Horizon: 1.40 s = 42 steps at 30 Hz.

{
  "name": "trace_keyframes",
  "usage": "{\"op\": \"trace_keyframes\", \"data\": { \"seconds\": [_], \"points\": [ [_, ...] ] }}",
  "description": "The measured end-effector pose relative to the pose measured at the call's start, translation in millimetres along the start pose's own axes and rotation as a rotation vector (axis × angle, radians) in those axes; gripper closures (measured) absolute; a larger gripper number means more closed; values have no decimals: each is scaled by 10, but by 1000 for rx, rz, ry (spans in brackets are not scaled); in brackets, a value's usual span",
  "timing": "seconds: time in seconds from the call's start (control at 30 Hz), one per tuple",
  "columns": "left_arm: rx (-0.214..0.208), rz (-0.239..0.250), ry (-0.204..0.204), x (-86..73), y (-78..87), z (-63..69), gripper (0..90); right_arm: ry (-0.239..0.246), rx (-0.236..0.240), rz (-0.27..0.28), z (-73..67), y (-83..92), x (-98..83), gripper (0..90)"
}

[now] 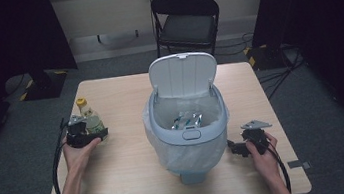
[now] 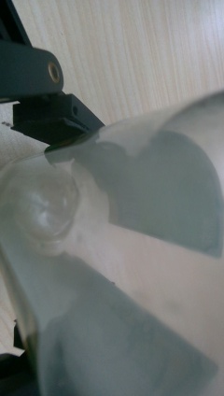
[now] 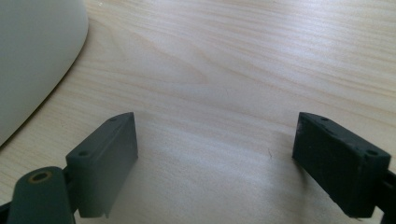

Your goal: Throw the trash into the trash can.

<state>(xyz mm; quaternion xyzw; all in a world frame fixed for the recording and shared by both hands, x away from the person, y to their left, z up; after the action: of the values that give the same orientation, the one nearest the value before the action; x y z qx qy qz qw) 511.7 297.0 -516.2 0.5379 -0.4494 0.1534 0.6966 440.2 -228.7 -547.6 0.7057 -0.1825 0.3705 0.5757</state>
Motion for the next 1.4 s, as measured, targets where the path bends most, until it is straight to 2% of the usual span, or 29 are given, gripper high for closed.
{"op": "trace_keyframes", "data": {
  "seconds": [0.13, 0.2, 0.4, 0.47, 0.63, 0.87, 0.97, 1.1, 1.4],
  "points": [
    [24, 12, -4, -14, 15, 6, 267, 0, 0, 0, 0, 0, 0, 129],
    [40, 22, -25, -32, 28, 19, 273, 1, 0, 0, 0, 0, 0, 129],
    [65, 38, -51, -53, 56, 52, 283, 0, 0, 0, 0, 0, 0, 129],
    [48, 42, -40, -53, 58, 74, 283, 0, 0, 0, 0, 0, 0, 129],
    [30, 39, -50, -50, 70, 126, 283, 0, 0, 0, 0, 0, 0, 129],
    [-2, 88, -26, 37, 150, 227, 284, 0, 0, 0, 0, 0, 0, 129],
    [-11, 100, -36, 70, 188, 269, 284, 1, 0, 0, 0, 0, 0, 129],
    [-28, 117, -15, 101, 223, 298, 283, 1, -1, 1, 0, 1, -1, 129],
    [-51, 159, -32, 236, 340, 414, 284, 0, -1, 1, 0, 0, 0, 129]
  ]
}}
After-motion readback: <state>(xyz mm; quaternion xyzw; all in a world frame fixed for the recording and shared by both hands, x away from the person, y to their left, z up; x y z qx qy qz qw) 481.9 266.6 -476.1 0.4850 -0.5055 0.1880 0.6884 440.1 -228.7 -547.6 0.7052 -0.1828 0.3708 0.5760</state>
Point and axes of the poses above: each handheld gripper's, and its own axes: y roughly backward along the jaws, x roughly out of its top, z roughly to its right, the point moved 7 cm from there along -y, roughly forward along the jaws, and after that the axes turned 6 degrees about -y, right-handed, at the moved point
